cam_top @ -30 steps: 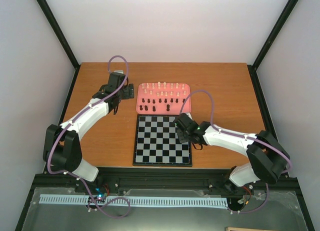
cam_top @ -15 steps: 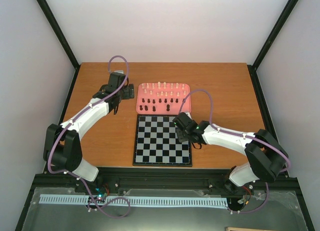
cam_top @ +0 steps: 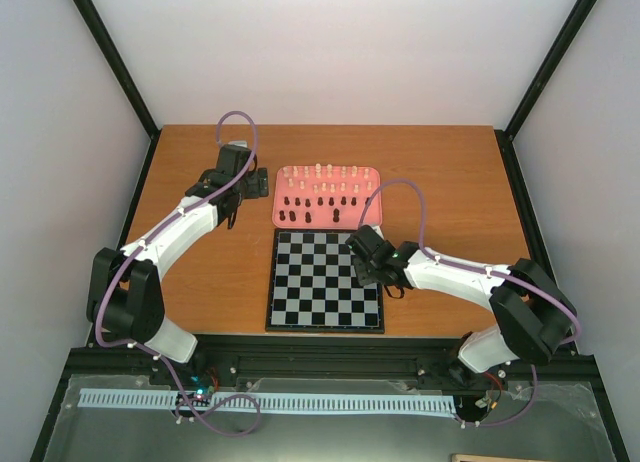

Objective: Set up the chess pieces on the board
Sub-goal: Place the chess piece on the chessboard, then pick up the chess piece from the storage box.

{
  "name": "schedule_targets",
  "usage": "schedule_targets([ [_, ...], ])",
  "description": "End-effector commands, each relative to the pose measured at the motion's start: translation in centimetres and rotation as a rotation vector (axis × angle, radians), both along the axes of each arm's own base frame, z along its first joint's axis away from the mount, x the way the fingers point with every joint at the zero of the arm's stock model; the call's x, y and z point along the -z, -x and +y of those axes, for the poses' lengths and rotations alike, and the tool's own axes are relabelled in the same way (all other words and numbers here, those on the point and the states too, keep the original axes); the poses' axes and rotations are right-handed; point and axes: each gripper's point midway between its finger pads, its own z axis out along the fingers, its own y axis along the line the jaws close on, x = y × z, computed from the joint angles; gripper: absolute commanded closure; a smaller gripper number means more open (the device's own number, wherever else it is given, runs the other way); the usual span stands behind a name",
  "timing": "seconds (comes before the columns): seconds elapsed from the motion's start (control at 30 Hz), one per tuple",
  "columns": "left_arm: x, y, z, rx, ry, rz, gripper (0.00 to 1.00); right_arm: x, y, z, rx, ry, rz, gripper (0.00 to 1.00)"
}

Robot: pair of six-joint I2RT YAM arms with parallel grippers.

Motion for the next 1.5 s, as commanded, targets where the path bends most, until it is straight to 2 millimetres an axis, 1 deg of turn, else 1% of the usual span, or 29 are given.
schedule_targets([
  [0.0, -1.2, -0.7, 0.0, -0.009, 0.008, -0.027, 0.0, -0.3, 0.0, -0.3, 0.016, -0.001, 0.0, 0.81],
  [0.1, -1.3, -0.6, 0.0, -0.008, 0.009, -0.028, 0.0, -0.3, 0.1, -0.3, 0.012, -0.002, 0.001, 0.81],
  [0.2, -1.3, -0.7, 0.0, -0.009, 0.009, -0.028, 0.0, -0.5, 0.1, -0.2, 0.01, -0.009, -0.002, 0.77],
  [0.47, -1.3, -0.7, -0.1, -0.008, 0.007, -0.027, 0.0, -1.8, 0.0, 0.2, -0.008, -0.04, -0.023, 0.6],
  [0.57, -1.3, -0.7, -0.1, -0.007, 0.008, -0.028, 0.0, -2.7, 0.0, 0.5, -0.019, -0.064, -0.034, 0.56],
  [0.67, -1.4, -0.7, -0.1, -0.007, 0.009, -0.029, 0.0, -4.3, -0.2, 0.5, -0.017, -0.078, -0.063, 0.52],
  [0.77, -1.5, -0.6, -0.1, -0.006, 0.01, -0.03, 0.0, -6.0, -1.1, 0.5, -0.007, -0.074, -0.111, 0.48],
  [0.83, -1.5, -0.6, -0.1, -0.004, 0.011, -0.032, 0.0, -7.1, -2.0, 0.7, -0.005, -0.068, -0.141, 0.44],
  [0.93, -1.7, -0.6, -0.2, 0.002, 0.019, -0.035, 0.0, -8.4, -3.7, 1.3, -0.008, -0.073, -0.17, 0.44],
  [0.97, -1.7, -0.6, -0.3, 0.005, 0.022, -0.036, 0.0, -9.3, -4.7, 1.9, -0.013, -0.095, -0.193, 0.44],
  [1.0, -1.8, -0.6, -0.3, 0.007, 0.024, -0.038, 0.0, -9.8, -5.4, 2.3, -0.018, -0.11, -0.202, 0.44],
  [1.07, -1.8, -0.6, -0.4, 0.009, 0.026, -0.037, 0.0, -10.3, -7.0, 2.9, -0.028, -0.132, -0.209, 0.44],
  [1.13, -1.9, -0.6, -0.3, 0.007, 0.023, -0.04, 0.0, -10.4, -8.6, 3.6, -0.042, -0.14, -0.205, 0.45],
  [1.17, -1.9, -0.6, -0.3, 0.005, 0.021, -0.041, 0.0, -10.3, -9.3, 4.0, -0.051, -0.145, -0.197, 0.45],
  [1.2, -1.9, -0.5, -0.2, 0.004, 0.02, -0.041, 0.0, -9.6, -10.1, 4.5, -0.062, -0.143, -0.177, 0.45],
  [1.33, -1.9, -0.6, -0.2, 0.003, 0.018, -0.042, 0.0, -8.1, -12.4, 6.5, -0.106, -0.159, -0.139, 0.46],
  [1.47, -1.8, -0.6, -0.3, 0.005, 0.023, -0.04, 0.0, -5.8, -14.3, 7.5, -0.11, -0.13, -0.103, 0.47],
])
